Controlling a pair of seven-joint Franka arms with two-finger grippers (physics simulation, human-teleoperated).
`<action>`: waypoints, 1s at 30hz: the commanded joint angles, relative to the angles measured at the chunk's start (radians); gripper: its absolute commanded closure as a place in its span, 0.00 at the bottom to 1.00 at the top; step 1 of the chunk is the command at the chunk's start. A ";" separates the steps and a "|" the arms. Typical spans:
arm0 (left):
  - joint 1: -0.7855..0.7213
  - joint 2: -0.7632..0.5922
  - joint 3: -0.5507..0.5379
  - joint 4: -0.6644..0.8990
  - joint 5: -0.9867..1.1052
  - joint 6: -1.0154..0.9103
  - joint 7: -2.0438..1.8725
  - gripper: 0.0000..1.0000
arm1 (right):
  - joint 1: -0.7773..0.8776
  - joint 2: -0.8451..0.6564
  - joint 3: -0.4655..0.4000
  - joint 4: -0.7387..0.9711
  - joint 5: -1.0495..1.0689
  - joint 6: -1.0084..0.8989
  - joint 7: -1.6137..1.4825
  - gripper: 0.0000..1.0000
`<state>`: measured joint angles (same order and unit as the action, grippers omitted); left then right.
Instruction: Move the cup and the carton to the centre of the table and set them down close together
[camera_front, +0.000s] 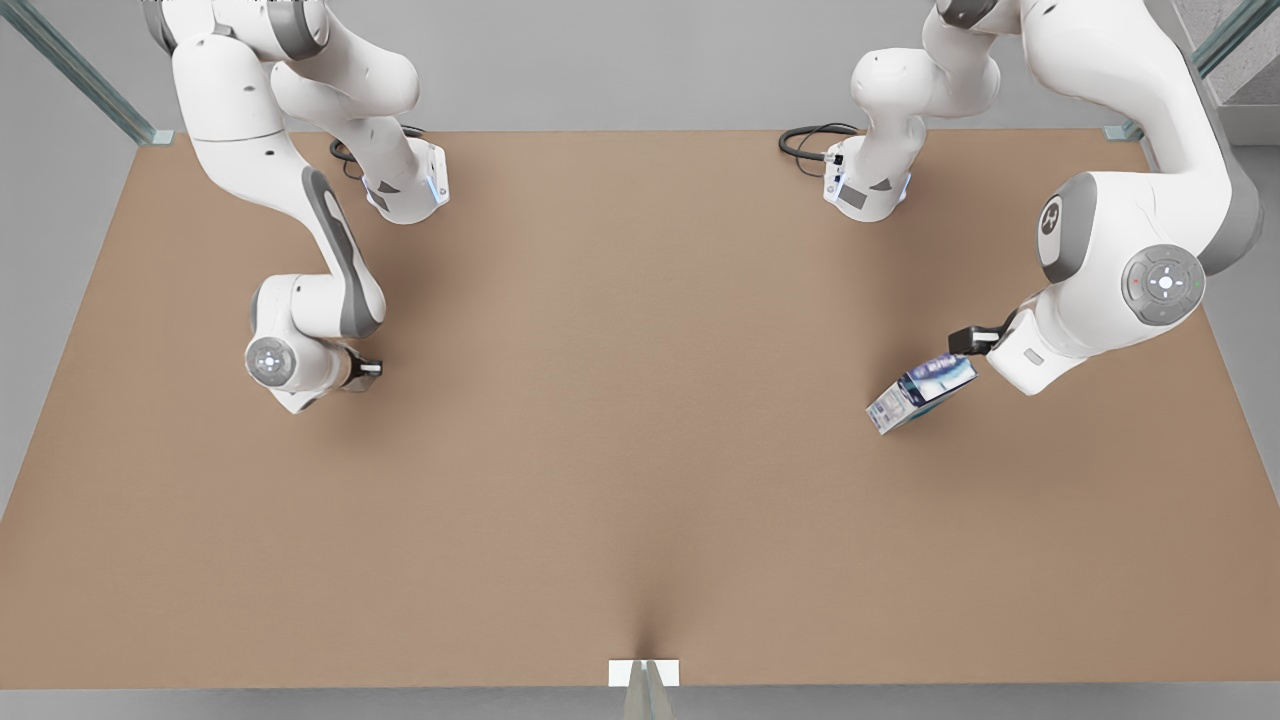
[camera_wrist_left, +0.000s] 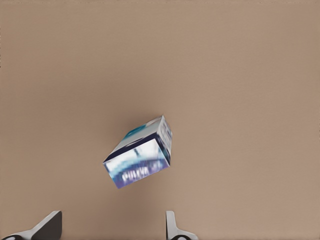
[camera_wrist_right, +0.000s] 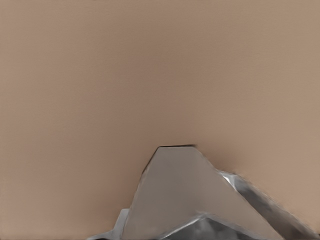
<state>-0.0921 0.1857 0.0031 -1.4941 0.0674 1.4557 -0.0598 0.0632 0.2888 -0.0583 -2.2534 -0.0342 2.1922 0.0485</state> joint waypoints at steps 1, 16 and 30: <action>0.000 0.000 0.000 0.000 0.000 0.000 0.000 0.00 | 0.000 0.003 0.000 0.000 -0.001 0.000 0.001 0.79; 0.017 0.000 0.008 0.026 -0.001 0.006 0.153 0.00 | 0.394 0.469 0.003 1.004 0.167 -0.104 0.126 0.79; 0.132 0.037 -0.097 -0.023 0.009 0.247 1.175 0.01 | 0.725 0.754 -0.390 1.285 0.631 -0.040 0.221 0.34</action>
<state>0.0415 0.2224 -0.0937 -1.5161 0.0724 1.6995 1.1202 0.7885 1.0441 -0.4479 -0.9680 0.5967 2.1522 0.2714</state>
